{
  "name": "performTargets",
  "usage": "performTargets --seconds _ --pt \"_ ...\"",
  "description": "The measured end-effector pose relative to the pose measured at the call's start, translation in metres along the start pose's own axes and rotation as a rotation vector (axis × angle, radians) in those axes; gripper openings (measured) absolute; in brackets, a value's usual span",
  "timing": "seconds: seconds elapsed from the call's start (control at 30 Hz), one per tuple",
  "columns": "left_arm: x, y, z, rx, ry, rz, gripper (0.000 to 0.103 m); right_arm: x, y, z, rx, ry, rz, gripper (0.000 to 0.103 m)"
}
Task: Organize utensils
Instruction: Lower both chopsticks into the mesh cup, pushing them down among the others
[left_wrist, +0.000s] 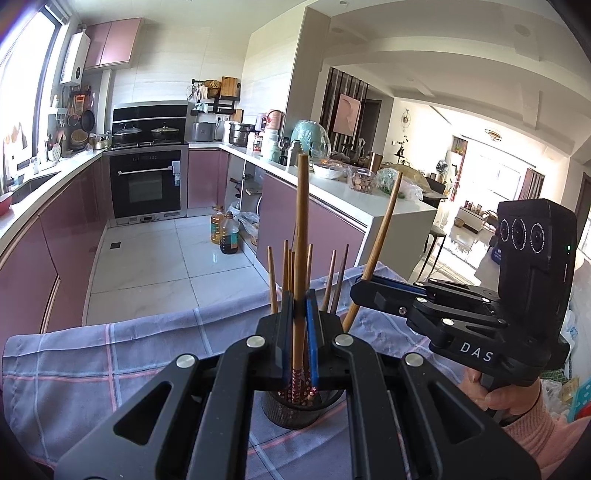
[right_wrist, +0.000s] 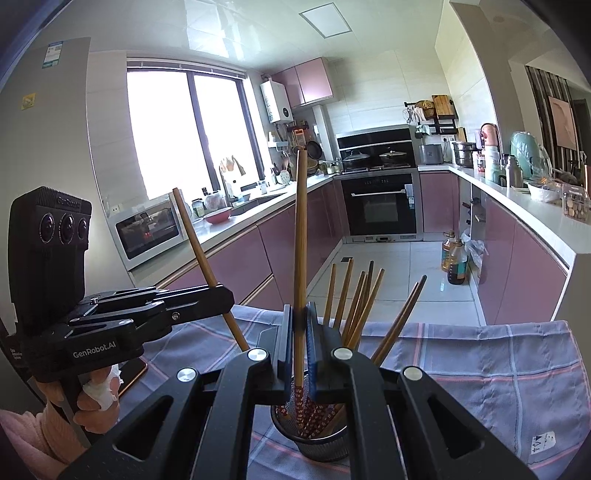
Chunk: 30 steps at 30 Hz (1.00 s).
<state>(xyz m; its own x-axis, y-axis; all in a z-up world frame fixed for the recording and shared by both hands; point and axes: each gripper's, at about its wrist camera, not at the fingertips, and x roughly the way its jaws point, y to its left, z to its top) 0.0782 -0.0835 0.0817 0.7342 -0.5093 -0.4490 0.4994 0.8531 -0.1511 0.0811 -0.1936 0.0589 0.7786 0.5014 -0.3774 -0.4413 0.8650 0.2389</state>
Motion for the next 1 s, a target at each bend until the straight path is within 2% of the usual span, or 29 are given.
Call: performTargets --seconds 1.0 --pt "0.025 0.002 0.004 -0.005 0.068 0.007 0.007 0.019 -0.013 -0.018 0.043 0.064 -0.013 0.006"
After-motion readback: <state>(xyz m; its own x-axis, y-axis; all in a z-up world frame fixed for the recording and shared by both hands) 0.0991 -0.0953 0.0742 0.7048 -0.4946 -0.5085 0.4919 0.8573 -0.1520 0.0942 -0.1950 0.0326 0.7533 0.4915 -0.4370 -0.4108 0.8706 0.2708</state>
